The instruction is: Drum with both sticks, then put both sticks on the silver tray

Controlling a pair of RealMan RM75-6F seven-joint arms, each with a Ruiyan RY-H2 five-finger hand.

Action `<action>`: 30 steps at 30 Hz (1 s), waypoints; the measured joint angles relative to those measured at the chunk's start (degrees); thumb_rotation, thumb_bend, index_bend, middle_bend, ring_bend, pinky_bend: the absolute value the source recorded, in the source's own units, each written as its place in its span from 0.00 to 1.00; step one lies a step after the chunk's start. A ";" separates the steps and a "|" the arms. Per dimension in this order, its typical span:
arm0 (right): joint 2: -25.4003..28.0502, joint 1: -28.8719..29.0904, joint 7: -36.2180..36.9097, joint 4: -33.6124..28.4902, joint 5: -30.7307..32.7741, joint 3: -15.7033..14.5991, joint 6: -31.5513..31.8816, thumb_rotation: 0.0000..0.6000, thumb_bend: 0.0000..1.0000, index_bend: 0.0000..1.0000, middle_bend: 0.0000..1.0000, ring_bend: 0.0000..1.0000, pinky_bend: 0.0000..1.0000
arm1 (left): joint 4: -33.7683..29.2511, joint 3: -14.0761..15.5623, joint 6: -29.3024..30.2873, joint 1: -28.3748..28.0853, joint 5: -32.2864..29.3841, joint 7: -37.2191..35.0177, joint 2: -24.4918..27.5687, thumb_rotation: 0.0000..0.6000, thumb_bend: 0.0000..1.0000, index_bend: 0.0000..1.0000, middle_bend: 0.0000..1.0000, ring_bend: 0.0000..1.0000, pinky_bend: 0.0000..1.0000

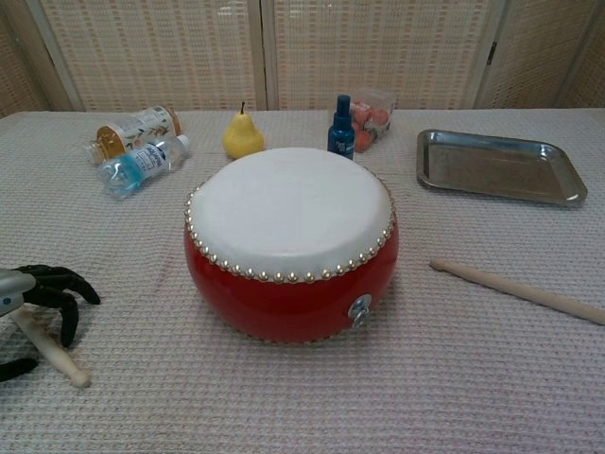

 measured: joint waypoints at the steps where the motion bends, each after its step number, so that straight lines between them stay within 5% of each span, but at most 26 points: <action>1: 0.01 0.01 -0.02 -0.02 0.00 -0.01 -0.05 1.00 0.17 0.08 0.07 0.00 0.05 | 0.02 0.02 -0.03 -0.03 -0.01 -0.14 0.00 1.00 0.33 0.52 0.20 0.10 0.09; 20: 0.08 0.09 0.67 0.19 0.19 -0.13 -0.57 1.00 0.17 0.08 0.07 0.00 0.05 | 1.12 -0.22 -0.79 -0.28 -0.92 -3.11 -1.09 1.00 0.38 0.59 0.26 0.14 0.11; 30: 0.20 0.30 0.95 0.17 -0.24 -0.21 -0.80 1.00 0.17 0.08 0.07 0.00 0.05 | 0.74 -1.01 1.34 0.79 -1.40 -11.97 -1.59 1.00 0.41 0.61 0.29 0.16 0.12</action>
